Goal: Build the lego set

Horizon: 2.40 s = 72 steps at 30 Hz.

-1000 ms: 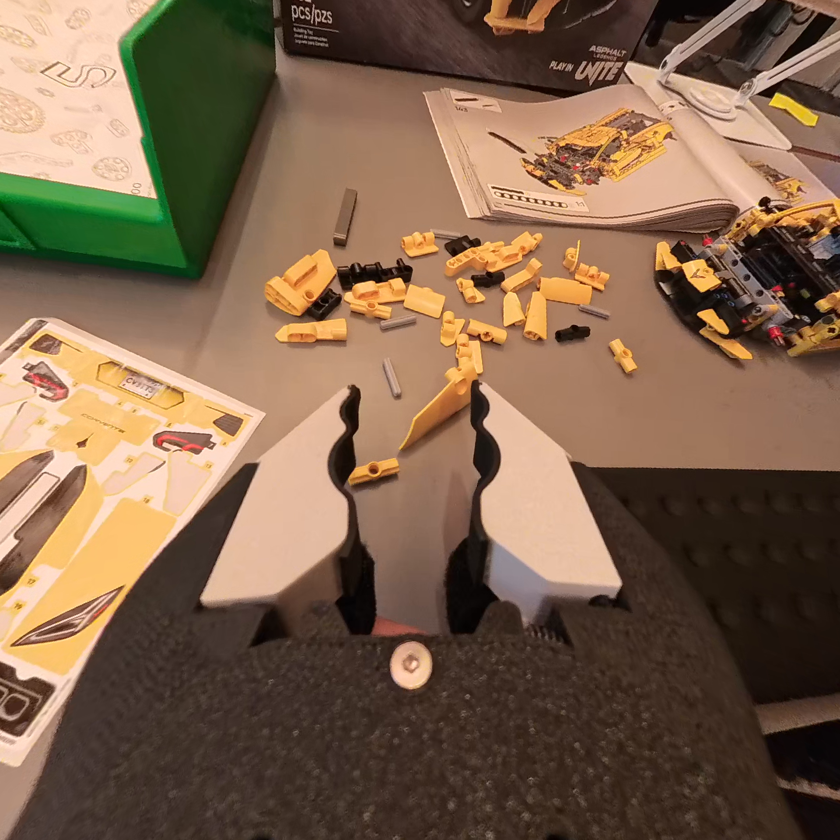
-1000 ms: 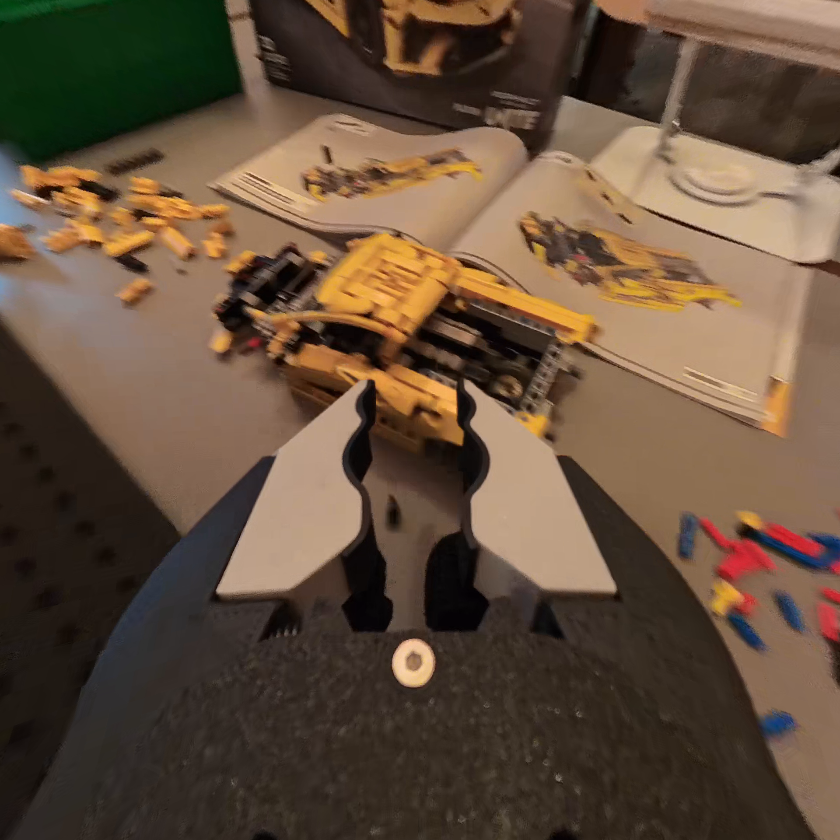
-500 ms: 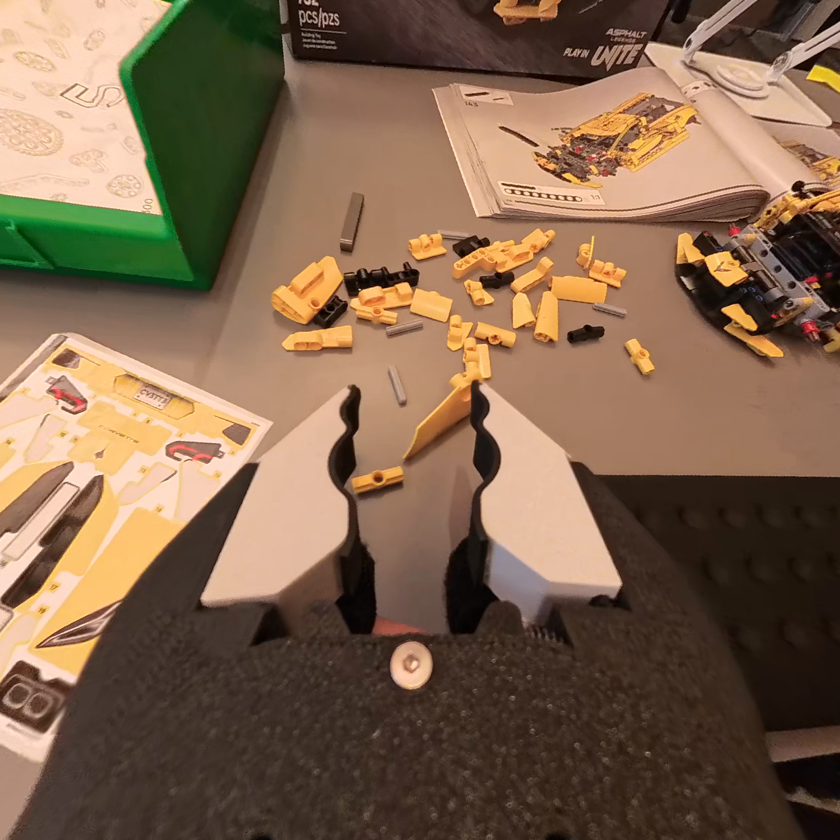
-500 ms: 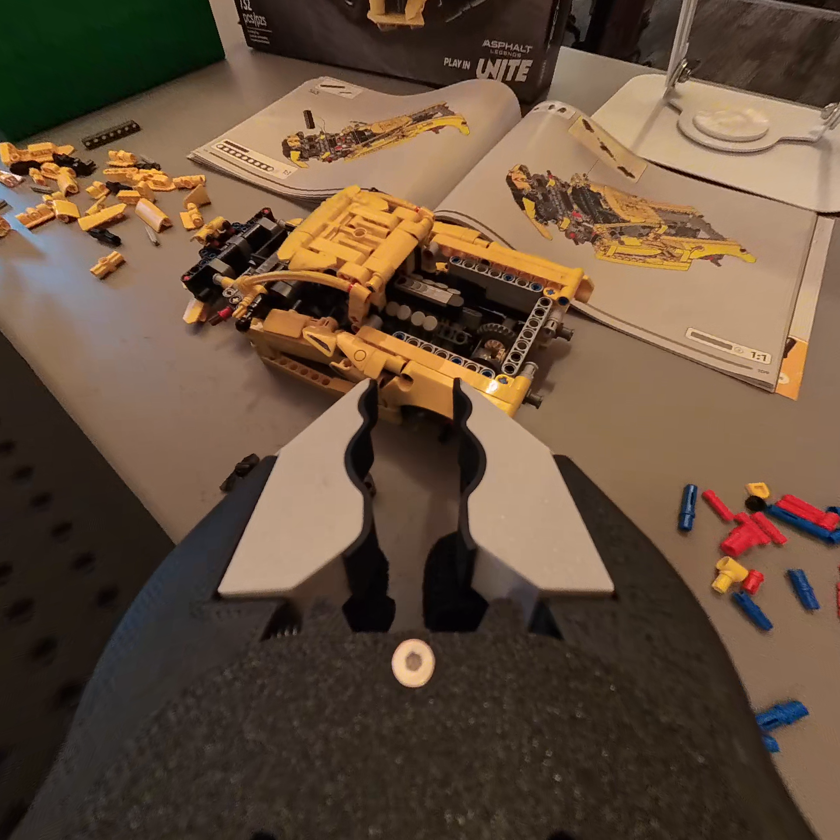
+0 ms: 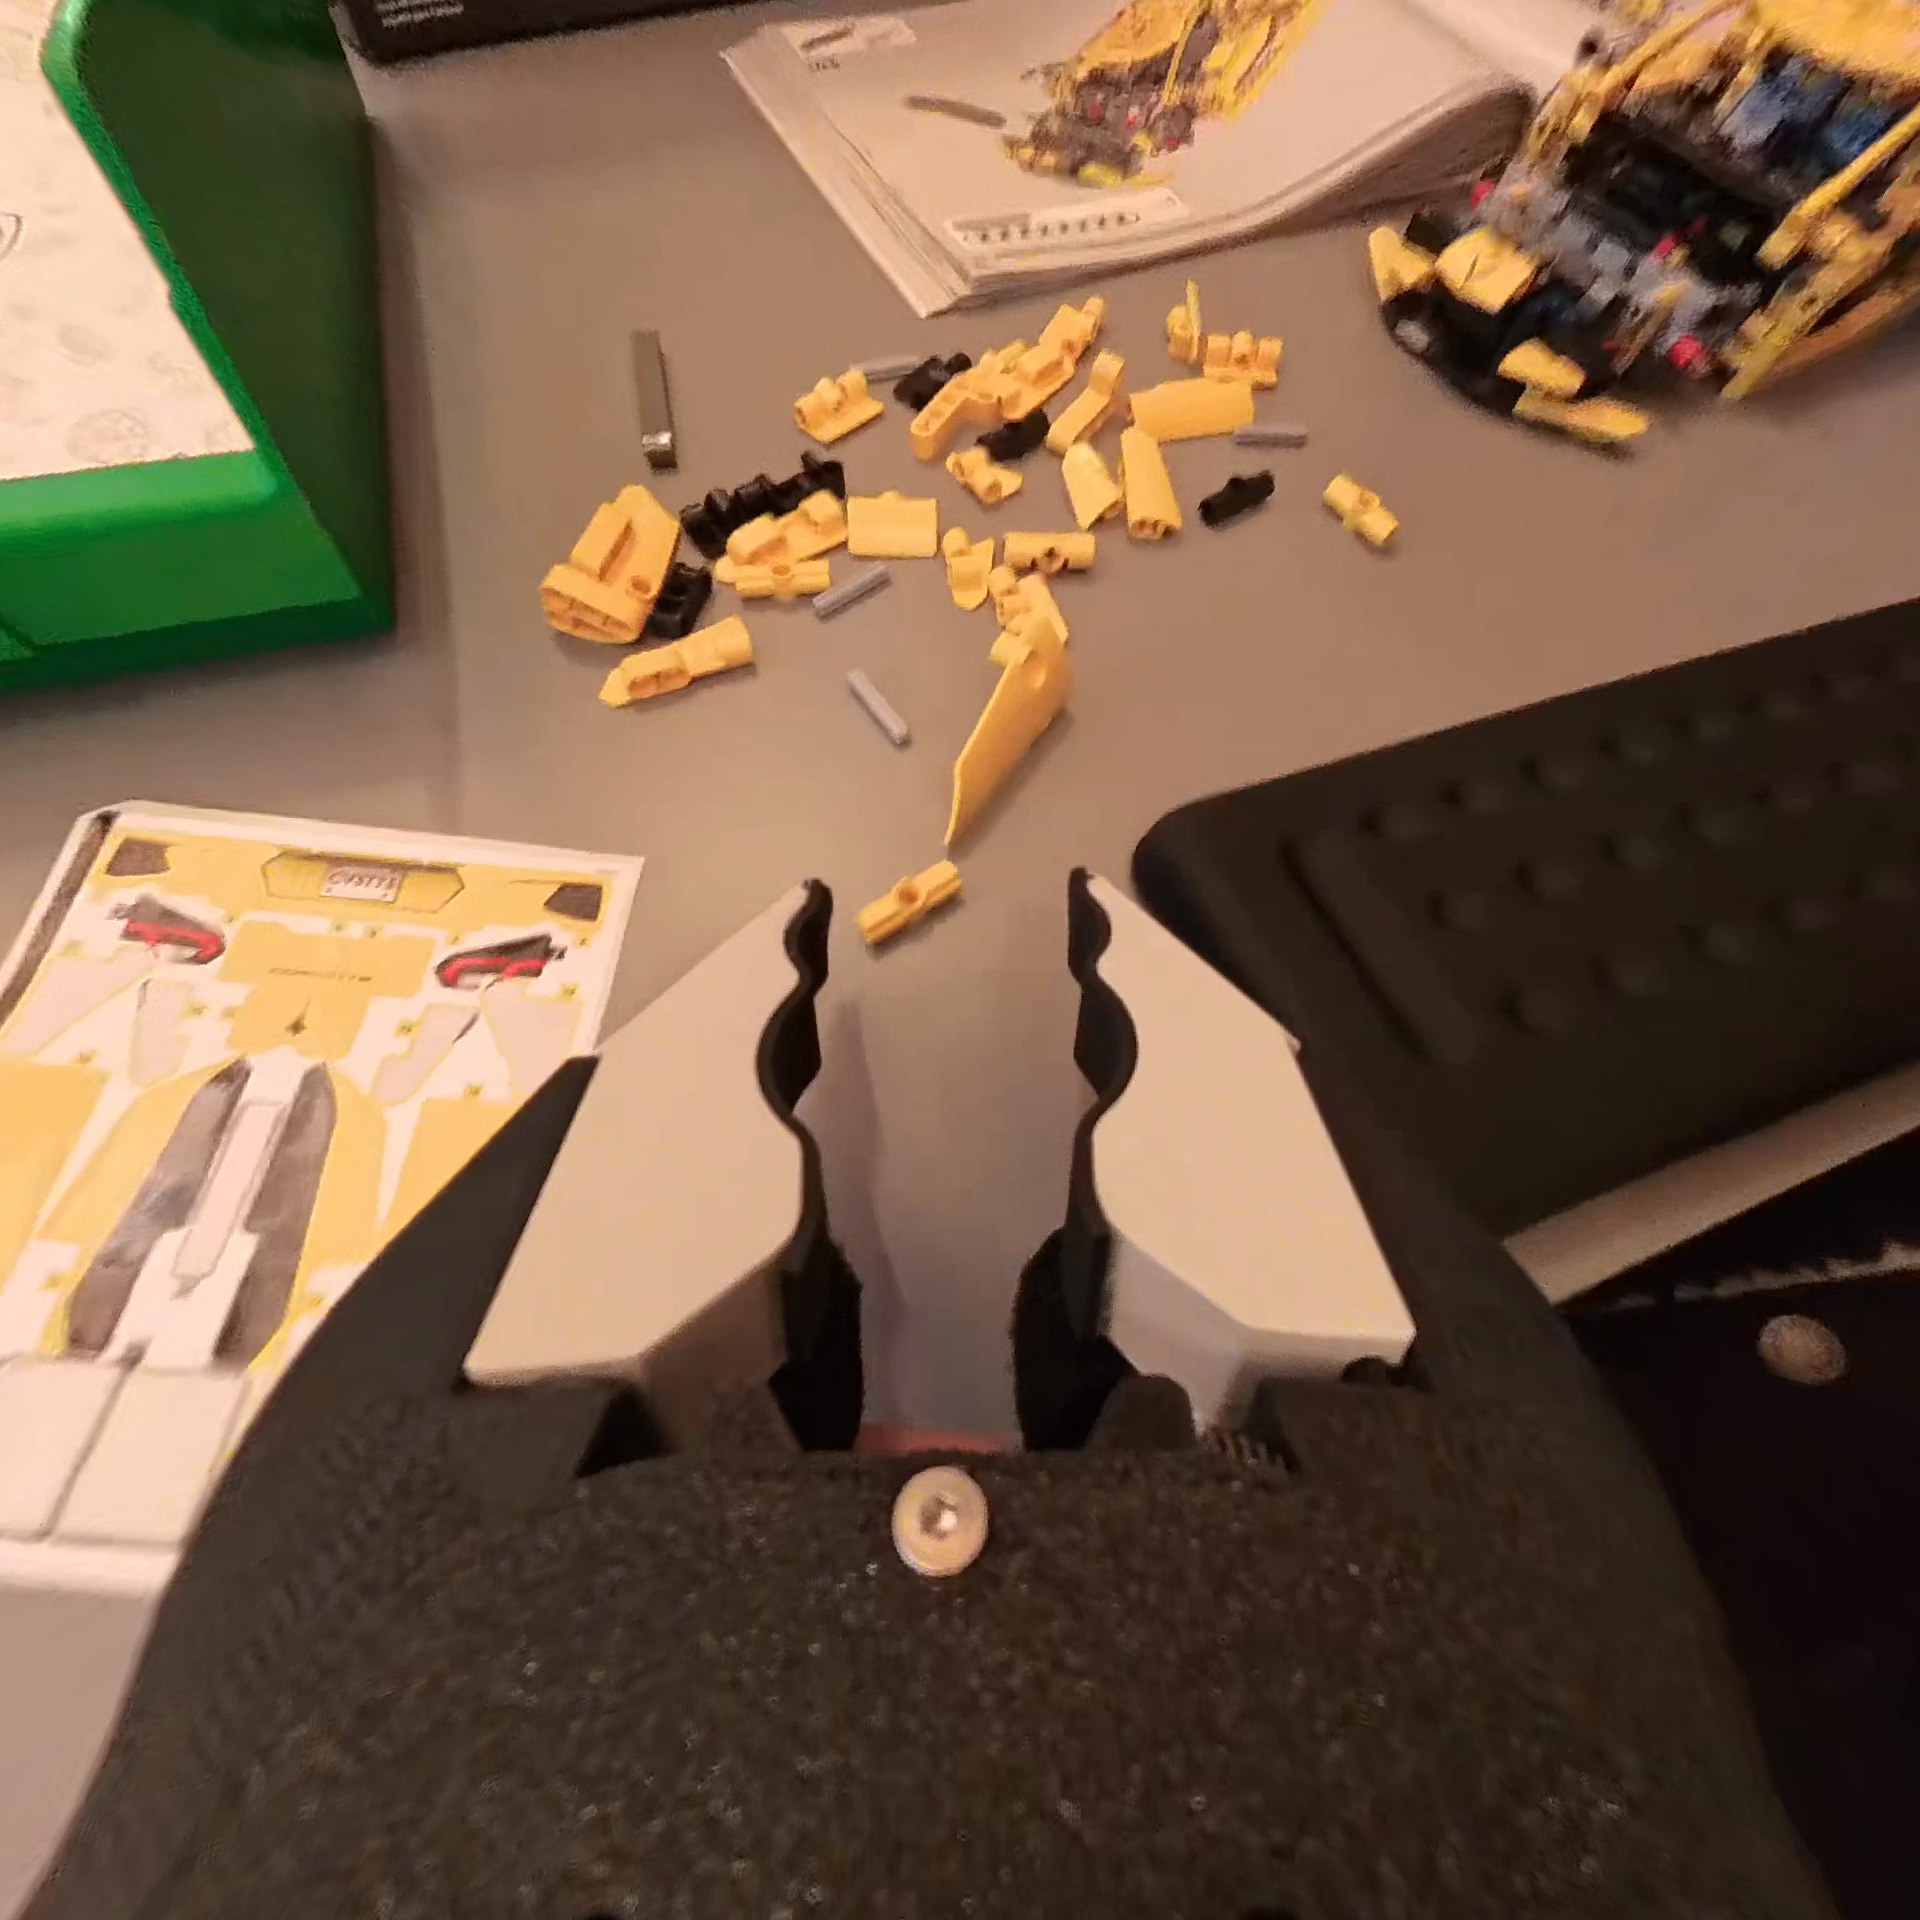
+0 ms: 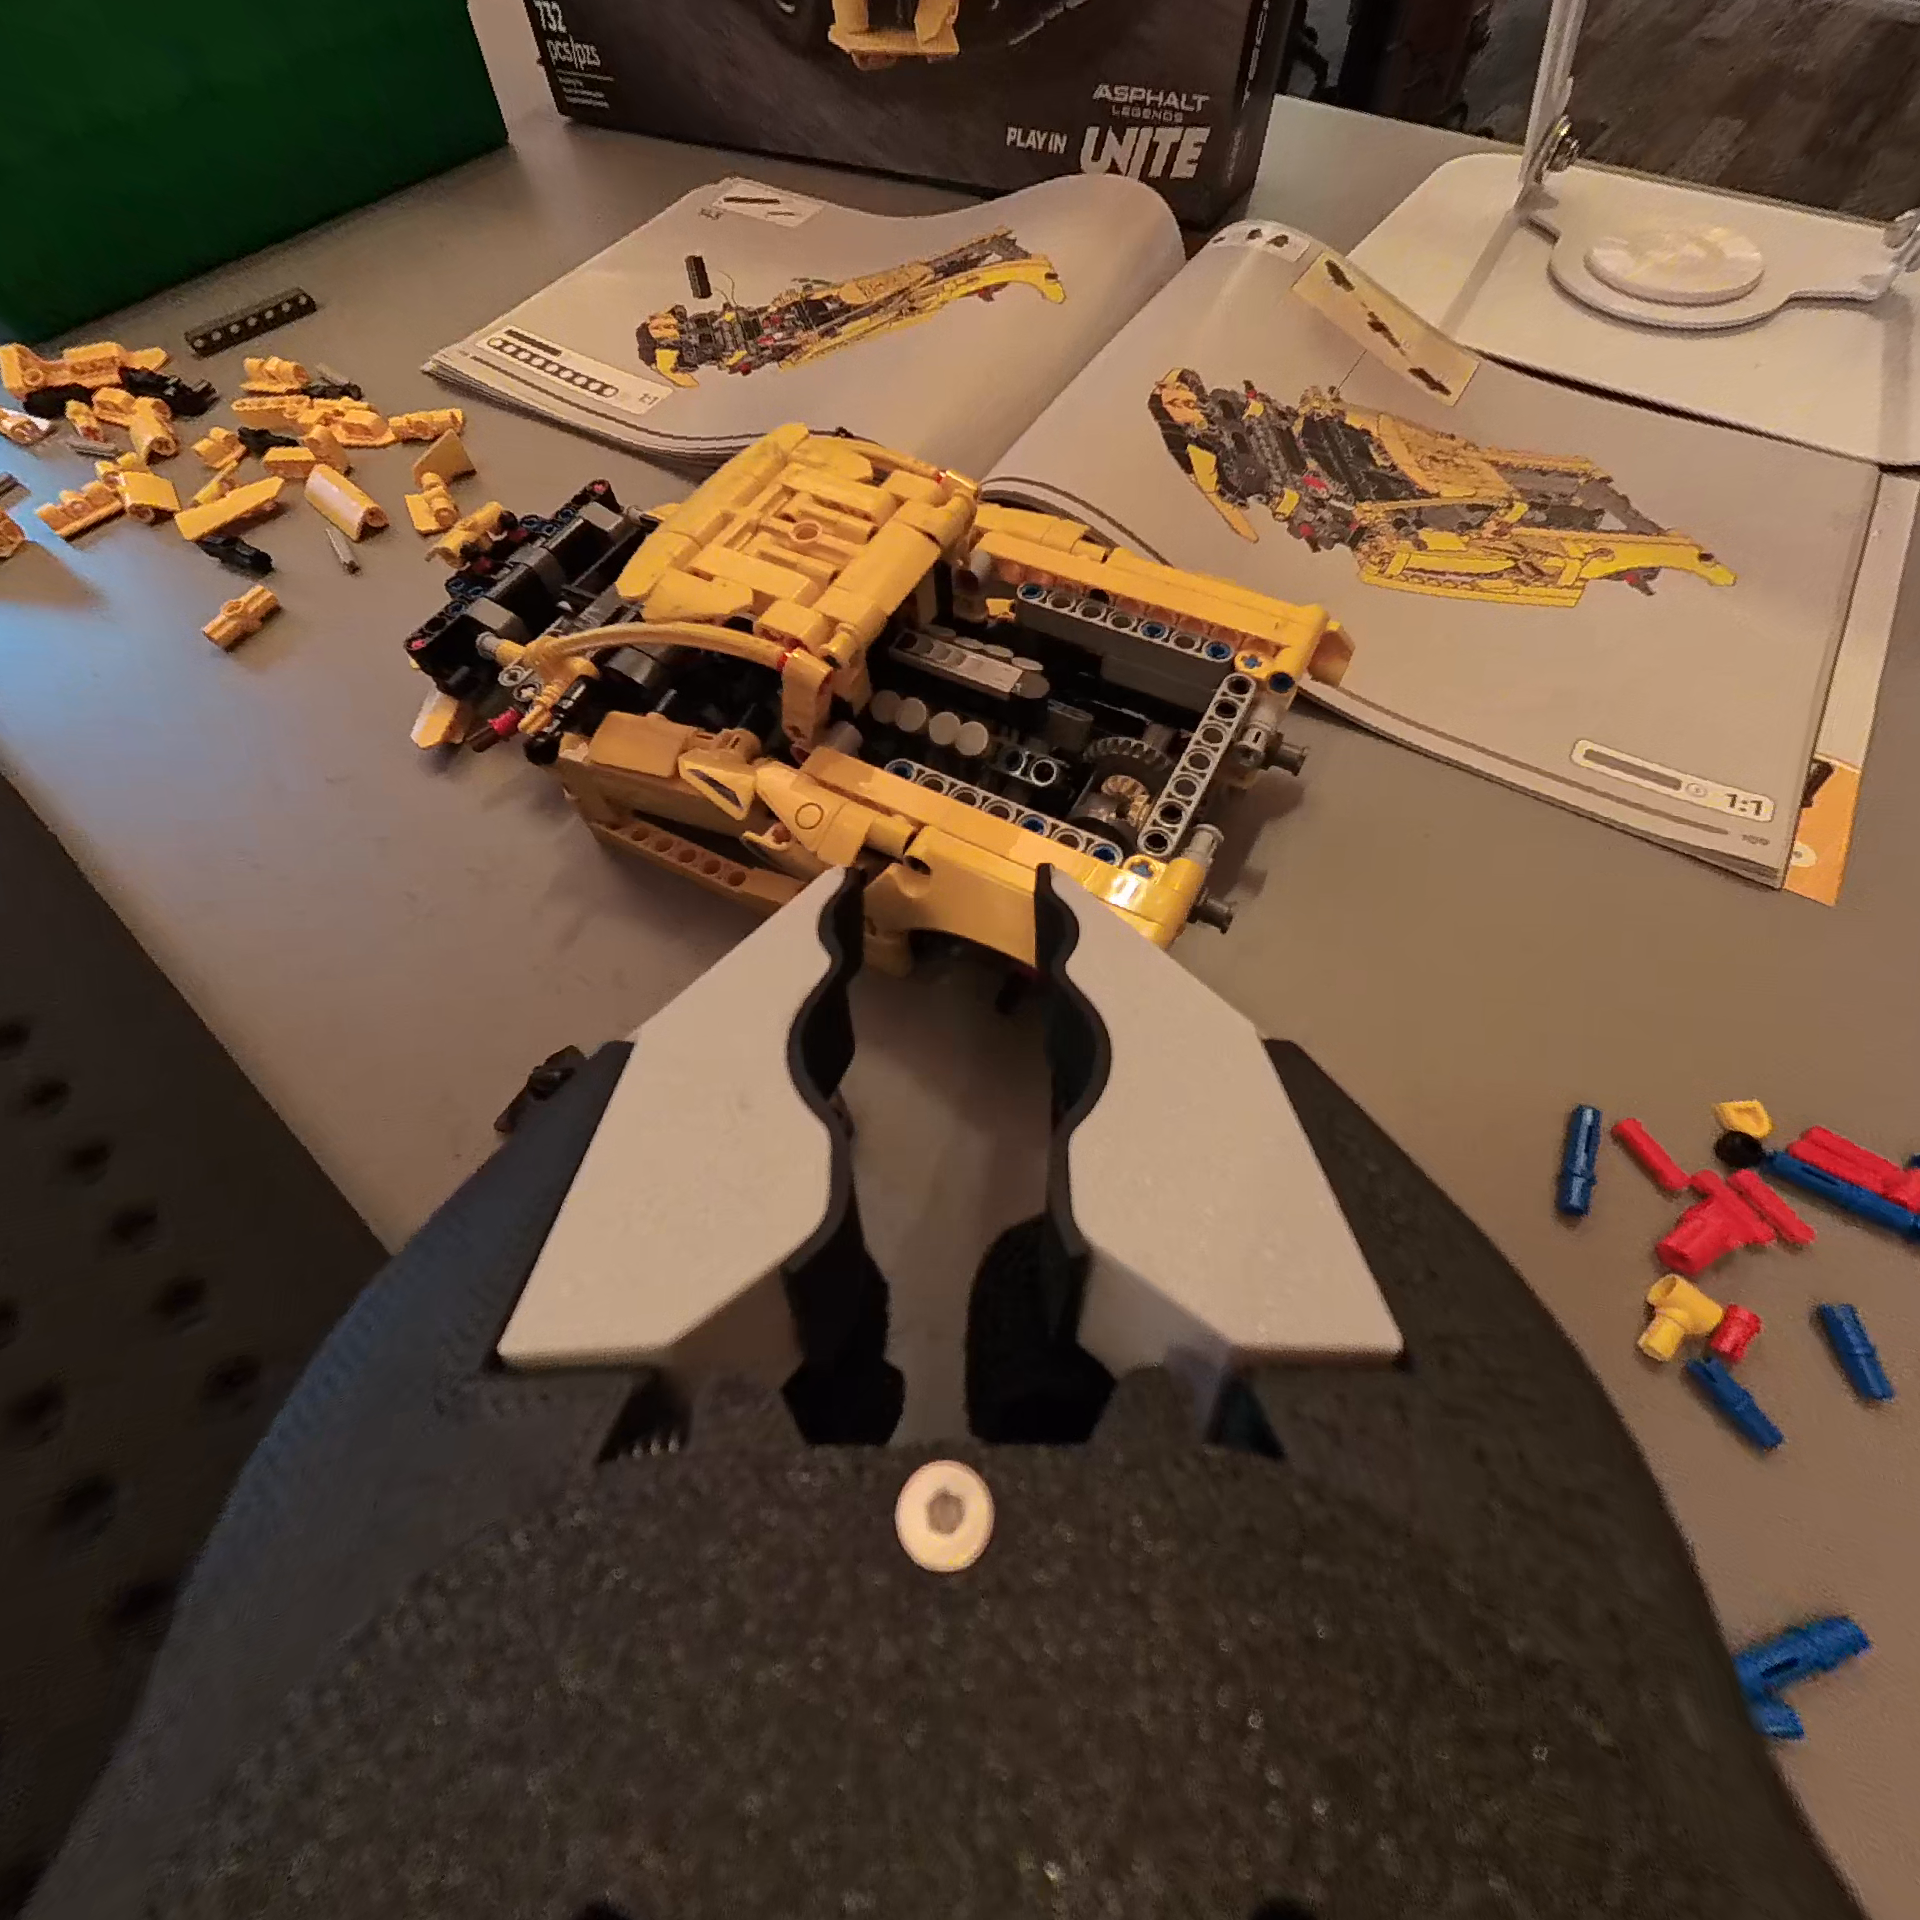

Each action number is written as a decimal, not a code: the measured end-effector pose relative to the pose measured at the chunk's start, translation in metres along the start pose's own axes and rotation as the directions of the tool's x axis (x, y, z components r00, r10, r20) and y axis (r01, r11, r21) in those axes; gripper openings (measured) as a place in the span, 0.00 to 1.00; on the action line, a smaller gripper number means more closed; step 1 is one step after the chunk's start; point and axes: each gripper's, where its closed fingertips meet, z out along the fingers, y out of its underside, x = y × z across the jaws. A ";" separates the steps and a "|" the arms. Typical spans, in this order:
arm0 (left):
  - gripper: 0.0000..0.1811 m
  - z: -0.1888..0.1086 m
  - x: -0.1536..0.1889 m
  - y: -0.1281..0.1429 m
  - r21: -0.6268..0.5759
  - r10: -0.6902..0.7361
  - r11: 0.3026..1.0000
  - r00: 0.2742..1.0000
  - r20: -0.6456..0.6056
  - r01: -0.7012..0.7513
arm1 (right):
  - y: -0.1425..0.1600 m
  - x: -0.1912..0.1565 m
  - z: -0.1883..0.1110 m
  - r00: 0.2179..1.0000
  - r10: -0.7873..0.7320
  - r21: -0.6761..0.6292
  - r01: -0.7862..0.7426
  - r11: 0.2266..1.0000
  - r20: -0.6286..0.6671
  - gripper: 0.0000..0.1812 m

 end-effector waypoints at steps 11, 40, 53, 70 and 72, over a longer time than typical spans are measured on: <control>0.11 0.046 0.015 -0.007 -0.106 0.039 0.994 0.999 0.030 -0.036 | -0.003 -0.001 -0.003 1.000 -0.015 0.016 0.015 1.000 -0.004 0.17; 0.20 0.038 -0.037 -0.035 -0.212 0.090 0.976 0.982 0.166 -0.053 | -0.003 -0.004 -0.004 0.999 0.015 0.030 -0.016 0.999 0.039 0.16; 0.07 0.099 -0.076 -0.048 -0.205 -0.103 0.969 0.978 0.181 0.141 | -0.001 -0.002 -0.002 0.992 0.089 0.021 -0.091 0.996 0.085 0.15; 0.17 0.111 -0.059 -0.060 -0.258 0.057 0.966 0.988 0.145 -0.018 | -0.004 -0.002 -0.003 0.981 0.146 0.035 -0.151 0.988 0.127 0.15; 0.16 0.118 -0.065 -0.058 -0.287 0.096 0.957 0.981 0.168 -0.044 | -0.004 -0.001 -0.004 0.982 0.144 0.039 -0.150 0.988 0.124 0.15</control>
